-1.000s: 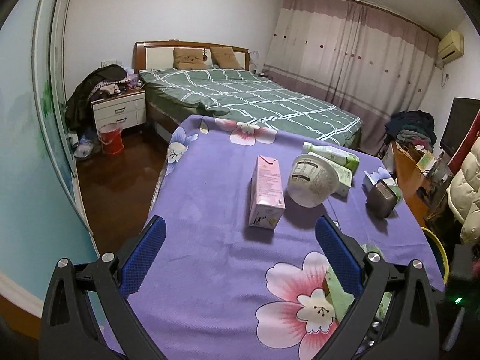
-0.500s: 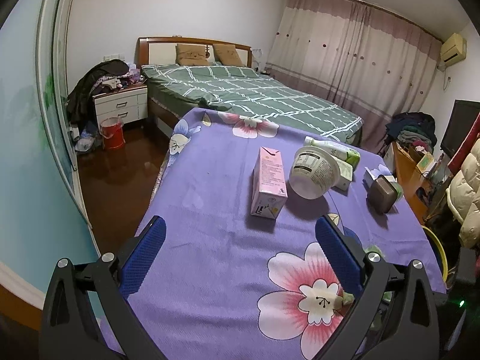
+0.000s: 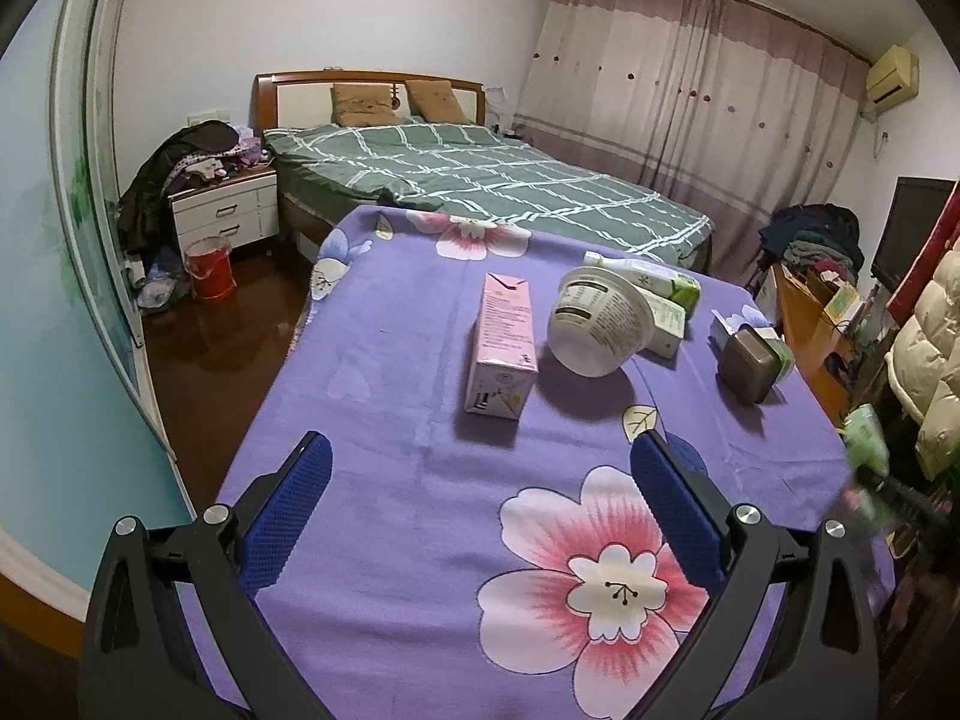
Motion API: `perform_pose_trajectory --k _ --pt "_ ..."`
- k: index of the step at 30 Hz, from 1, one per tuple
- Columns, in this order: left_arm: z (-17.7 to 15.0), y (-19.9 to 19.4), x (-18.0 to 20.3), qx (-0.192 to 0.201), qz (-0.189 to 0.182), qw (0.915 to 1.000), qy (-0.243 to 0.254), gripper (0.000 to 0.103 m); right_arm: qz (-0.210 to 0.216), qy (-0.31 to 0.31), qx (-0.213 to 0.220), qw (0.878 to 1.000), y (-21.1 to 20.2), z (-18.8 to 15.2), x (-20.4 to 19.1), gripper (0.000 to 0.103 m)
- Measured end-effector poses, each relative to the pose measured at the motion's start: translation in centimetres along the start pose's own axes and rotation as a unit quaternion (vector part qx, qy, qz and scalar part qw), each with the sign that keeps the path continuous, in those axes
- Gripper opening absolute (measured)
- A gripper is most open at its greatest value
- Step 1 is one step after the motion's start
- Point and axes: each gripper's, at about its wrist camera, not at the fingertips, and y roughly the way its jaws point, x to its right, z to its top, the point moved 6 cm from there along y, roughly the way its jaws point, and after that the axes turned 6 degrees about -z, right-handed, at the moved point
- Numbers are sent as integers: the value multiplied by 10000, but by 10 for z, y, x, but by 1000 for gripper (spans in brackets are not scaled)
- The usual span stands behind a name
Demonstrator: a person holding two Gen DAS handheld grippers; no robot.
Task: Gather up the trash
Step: 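Carry the green bag with the right tool and drop it into the bin, then grasp the pink milk carton with the left tool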
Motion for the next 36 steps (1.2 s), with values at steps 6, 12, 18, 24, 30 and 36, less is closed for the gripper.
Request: perform_pose_trajectory --k 6,12,18,24,30,36 --pt "-2 5 10 -54 -45 9999 79 98 -775 697 -30 9945 18 11 86 13" --pt "-2 7 14 -70 -44 9999 98 98 -1322 1071 -293 9850 48 9 145 20" --pt "-2 11 14 -92 1 9999 102 98 -1508 1298 -474 9789 66 6 171 42" --pt "-3 24 16 -198 -15 9997 142 98 -1368 1349 -380 9806 55 1 161 49" --pt "8 55 18 -340 39 9991 239 98 -1222 1267 -101 9843 39 8 140 52" --pt "21 104 14 -625 169 9978 173 98 -1069 1193 30 9871 27 11 123 53"
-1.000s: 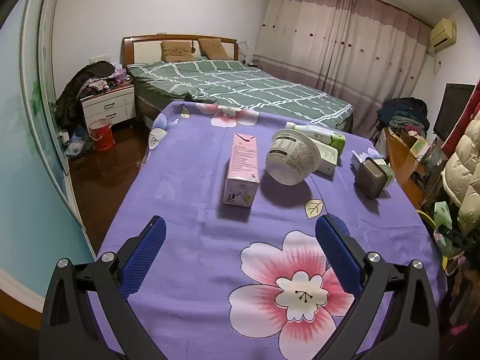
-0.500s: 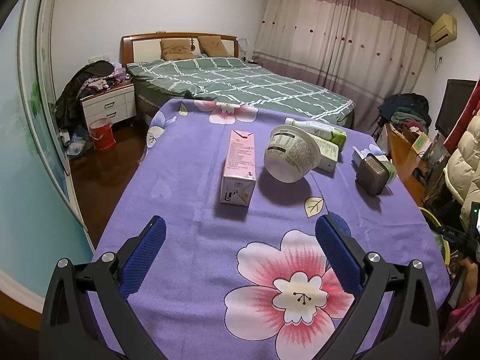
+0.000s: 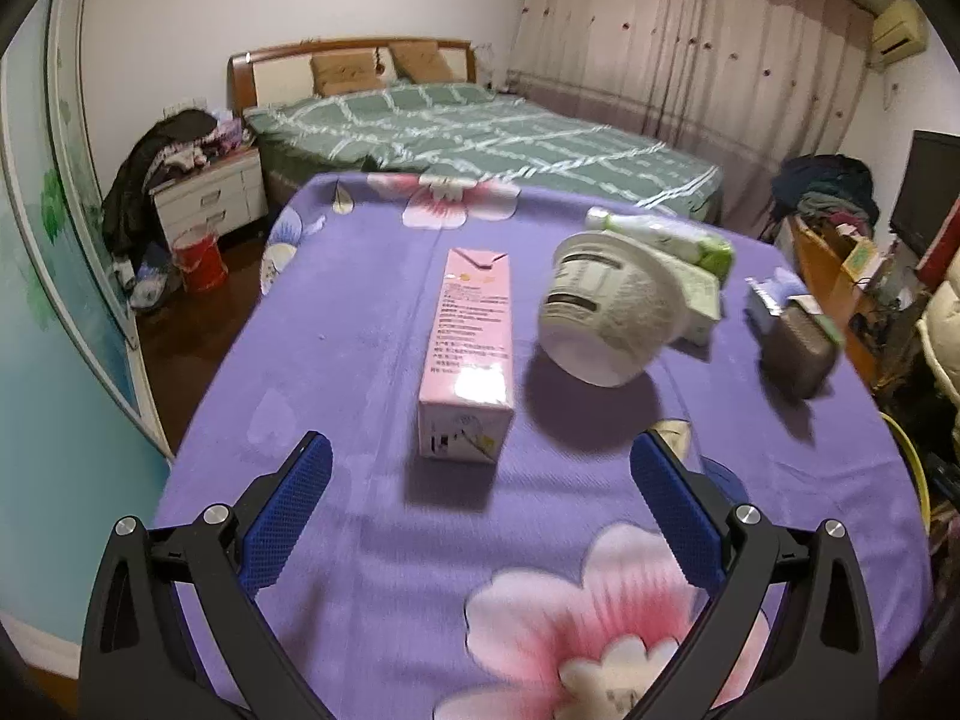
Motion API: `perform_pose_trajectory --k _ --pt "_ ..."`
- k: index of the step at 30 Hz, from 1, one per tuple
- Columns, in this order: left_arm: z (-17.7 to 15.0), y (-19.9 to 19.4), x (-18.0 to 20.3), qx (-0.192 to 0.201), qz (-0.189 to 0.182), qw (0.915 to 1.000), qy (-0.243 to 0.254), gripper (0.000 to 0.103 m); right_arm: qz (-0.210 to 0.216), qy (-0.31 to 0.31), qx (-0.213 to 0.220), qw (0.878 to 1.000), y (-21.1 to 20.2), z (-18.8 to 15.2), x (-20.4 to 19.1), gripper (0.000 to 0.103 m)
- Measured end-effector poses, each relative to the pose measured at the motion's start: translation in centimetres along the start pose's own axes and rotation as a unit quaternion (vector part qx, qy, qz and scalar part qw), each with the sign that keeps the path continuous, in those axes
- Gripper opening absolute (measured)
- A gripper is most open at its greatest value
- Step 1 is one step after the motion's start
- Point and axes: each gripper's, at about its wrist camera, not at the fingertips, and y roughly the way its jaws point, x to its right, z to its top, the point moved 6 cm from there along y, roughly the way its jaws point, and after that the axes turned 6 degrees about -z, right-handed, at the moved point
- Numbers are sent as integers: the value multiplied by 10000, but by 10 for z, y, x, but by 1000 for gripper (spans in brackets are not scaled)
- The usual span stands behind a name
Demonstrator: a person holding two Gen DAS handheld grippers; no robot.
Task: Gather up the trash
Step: 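Grasp the pink milk carton with the left tool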
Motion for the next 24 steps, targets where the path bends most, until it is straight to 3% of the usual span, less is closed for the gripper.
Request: perform_pose_trajectory --k 5,7,12,15,19,24 --pt "8 34 -10 -255 157 9995 -27 96 70 0 -14 10000 -2 -1 -1 53" --pt "8 41 -16 -340 202 9992 -51 87 75 2 -14 10000 -2 -1 0 53" --pt "13 61 -23 -466 257 9986 -62 80 141 -6 -47 9999 0 -5 -4 53" --pt "15 69 -23 -460 213 9987 -6 70 171 -29 -72 9998 1 -6 -6 53" --pt "14 75 -24 -496 46 9987 -48 48 200 -37 -65 9998 1 -7 -7 53" --pt "17 55 -21 -241 23 9997 54 42 213 -15 -76 9997 0 -7 -8 53"
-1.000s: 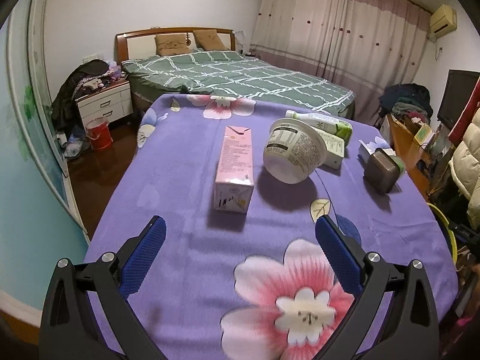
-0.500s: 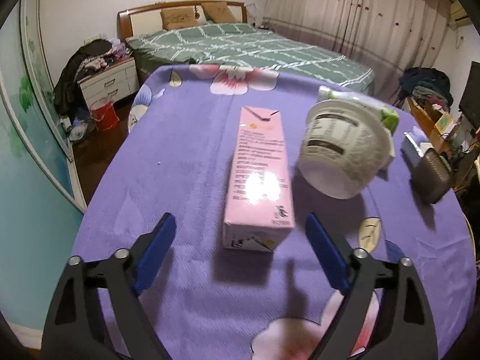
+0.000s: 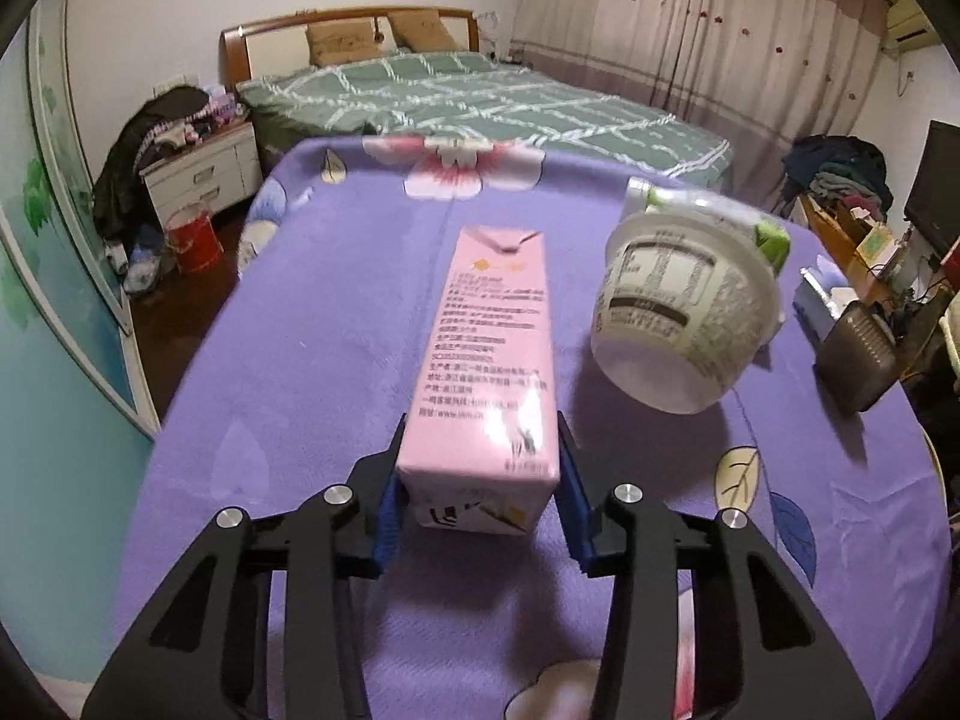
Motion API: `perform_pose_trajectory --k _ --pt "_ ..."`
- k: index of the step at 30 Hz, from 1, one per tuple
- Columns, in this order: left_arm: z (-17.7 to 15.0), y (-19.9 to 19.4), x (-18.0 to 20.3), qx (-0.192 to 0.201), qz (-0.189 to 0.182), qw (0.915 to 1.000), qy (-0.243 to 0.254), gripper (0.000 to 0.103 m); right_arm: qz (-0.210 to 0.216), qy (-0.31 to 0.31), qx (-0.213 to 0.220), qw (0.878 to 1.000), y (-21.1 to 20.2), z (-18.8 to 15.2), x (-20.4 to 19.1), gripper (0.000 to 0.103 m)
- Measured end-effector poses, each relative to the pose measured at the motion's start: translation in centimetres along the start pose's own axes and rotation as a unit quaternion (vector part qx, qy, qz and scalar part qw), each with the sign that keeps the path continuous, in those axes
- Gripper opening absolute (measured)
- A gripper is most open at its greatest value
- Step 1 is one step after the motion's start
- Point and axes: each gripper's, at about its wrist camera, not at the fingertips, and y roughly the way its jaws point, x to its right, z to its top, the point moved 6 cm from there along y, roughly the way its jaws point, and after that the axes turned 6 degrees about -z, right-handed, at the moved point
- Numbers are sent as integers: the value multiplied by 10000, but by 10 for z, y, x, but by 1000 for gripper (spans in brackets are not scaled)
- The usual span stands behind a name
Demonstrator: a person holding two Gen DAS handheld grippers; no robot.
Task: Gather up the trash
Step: 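Grasp the pink milk carton with the left tool, then carry the pink carton with the left tool and drop it into the bin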
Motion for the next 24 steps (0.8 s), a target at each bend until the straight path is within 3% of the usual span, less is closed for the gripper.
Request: perform_pose_trajectory --k 13,24 --pt "10 -103 26 641 -86 9963 573 41 169 4 36 9999 -9 -4 -4 53" --pt "1 -151 123 774 -1019 9834 1287 41 140 182 424 9988 -42 1 21 53"
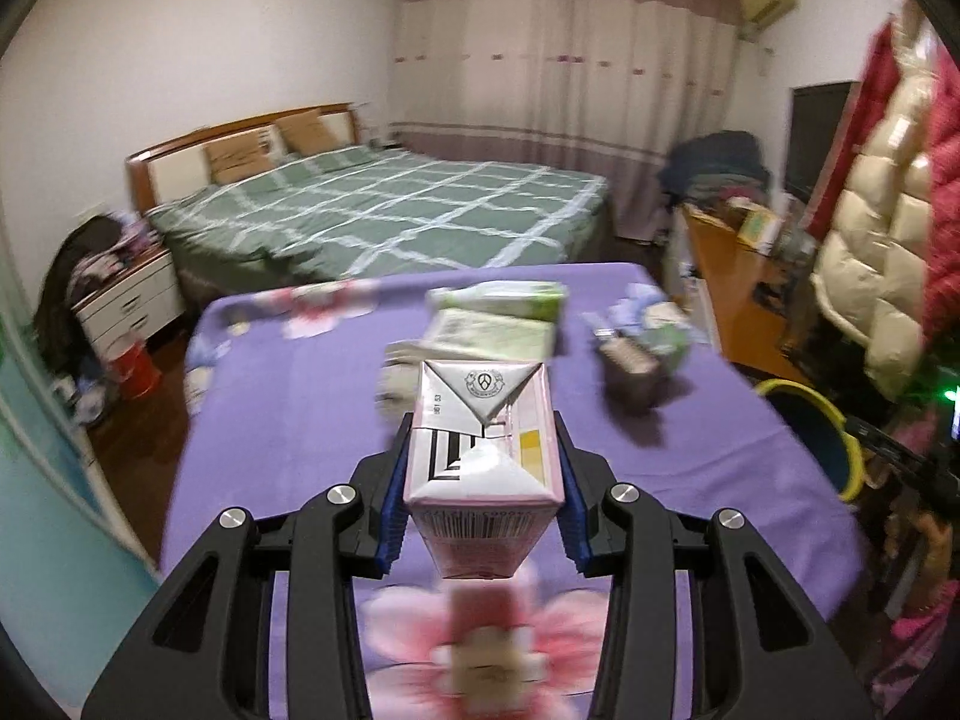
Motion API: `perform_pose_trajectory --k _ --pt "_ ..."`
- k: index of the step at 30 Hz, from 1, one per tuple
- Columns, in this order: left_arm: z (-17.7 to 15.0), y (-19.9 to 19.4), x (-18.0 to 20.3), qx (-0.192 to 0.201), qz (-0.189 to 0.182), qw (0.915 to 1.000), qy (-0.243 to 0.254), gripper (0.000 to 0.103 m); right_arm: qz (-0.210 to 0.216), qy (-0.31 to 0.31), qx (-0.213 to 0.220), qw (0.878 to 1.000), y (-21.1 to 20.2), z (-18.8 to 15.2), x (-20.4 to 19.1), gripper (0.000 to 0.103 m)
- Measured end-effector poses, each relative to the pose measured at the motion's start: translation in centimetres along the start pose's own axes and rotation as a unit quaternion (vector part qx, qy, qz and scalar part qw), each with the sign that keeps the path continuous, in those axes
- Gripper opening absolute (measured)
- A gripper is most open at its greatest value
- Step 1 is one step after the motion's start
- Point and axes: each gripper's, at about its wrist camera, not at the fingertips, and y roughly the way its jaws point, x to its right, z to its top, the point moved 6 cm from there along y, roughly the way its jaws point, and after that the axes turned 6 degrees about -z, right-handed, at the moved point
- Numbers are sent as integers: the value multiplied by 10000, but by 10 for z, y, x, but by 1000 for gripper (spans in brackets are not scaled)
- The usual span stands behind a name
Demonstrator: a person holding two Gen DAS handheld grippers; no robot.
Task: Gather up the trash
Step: 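Carry the pink carton with the left tool and drop it into the bin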
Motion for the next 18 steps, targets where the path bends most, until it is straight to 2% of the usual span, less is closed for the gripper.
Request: perform_pose_trajectory --k 7,14,18 --pt "22 20 95 -65 -775 9955 548 41 -275 169 251 9992 -16 5 32 53" --pt "35 68 196 -443 -1600 9815 960 41 -406 411 216 9981 -13 2 65 53" --pt "36 101 246 -630 -1908 9730 1136 41 -482 507 198 9974 -10 2 80 53"
